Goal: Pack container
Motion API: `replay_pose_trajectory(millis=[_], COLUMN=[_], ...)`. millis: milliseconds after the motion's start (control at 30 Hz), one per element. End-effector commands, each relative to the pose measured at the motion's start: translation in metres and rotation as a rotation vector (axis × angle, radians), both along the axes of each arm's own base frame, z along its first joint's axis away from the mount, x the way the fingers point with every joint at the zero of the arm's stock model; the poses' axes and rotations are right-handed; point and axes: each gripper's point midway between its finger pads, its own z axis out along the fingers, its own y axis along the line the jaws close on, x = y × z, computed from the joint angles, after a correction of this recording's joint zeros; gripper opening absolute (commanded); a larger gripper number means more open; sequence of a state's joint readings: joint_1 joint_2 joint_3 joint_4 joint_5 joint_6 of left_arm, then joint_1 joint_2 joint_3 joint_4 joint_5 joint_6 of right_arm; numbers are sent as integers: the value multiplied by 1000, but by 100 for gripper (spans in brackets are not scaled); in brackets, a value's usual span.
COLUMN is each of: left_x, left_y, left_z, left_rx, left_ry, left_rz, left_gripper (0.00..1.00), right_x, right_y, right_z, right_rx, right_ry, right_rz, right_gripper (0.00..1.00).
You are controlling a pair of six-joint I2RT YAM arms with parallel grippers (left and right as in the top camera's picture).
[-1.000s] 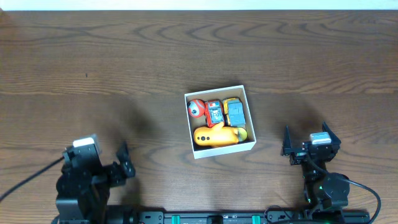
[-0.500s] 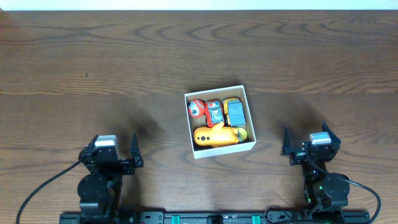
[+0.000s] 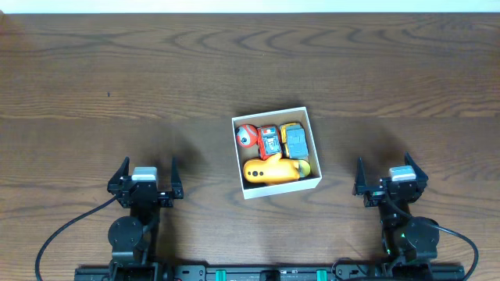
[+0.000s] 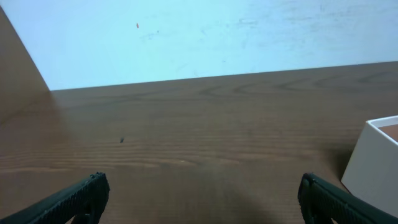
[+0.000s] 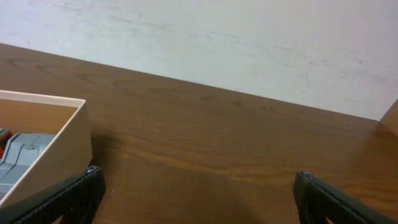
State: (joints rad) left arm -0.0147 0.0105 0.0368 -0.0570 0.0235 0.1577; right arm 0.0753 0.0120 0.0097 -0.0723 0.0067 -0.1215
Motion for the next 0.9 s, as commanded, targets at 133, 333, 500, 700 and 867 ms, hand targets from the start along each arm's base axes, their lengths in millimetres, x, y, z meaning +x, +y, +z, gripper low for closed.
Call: replay_pose_trajectory(millis=[133, 333, 500, 700, 867], left_x=[0, 0, 0, 2, 1], left_y=[1, 1, 6, 7, 7], left_z=[-17, -16, -16, -4, -10], left_rx=[-16, -16, 15, 84, 84], left_ry=[35, 33, 34, -15, 11], left_rz=[4, 4, 29, 31, 26], left_gripper=[98, 98, 98, 98, 98], right_x=[0, 0, 0, 0, 0], right_y=[-2, -2, -2, -2, -2], right_z=[-1, -1, -1, -1, -1], right_rx=[-14, -14, -14, -14, -14], right_ry=[-2, -2, -2, -2, -2], right_rz=[-3, -3, -3, -3, -3], right_gripper=[99, 99, 99, 99, 99])
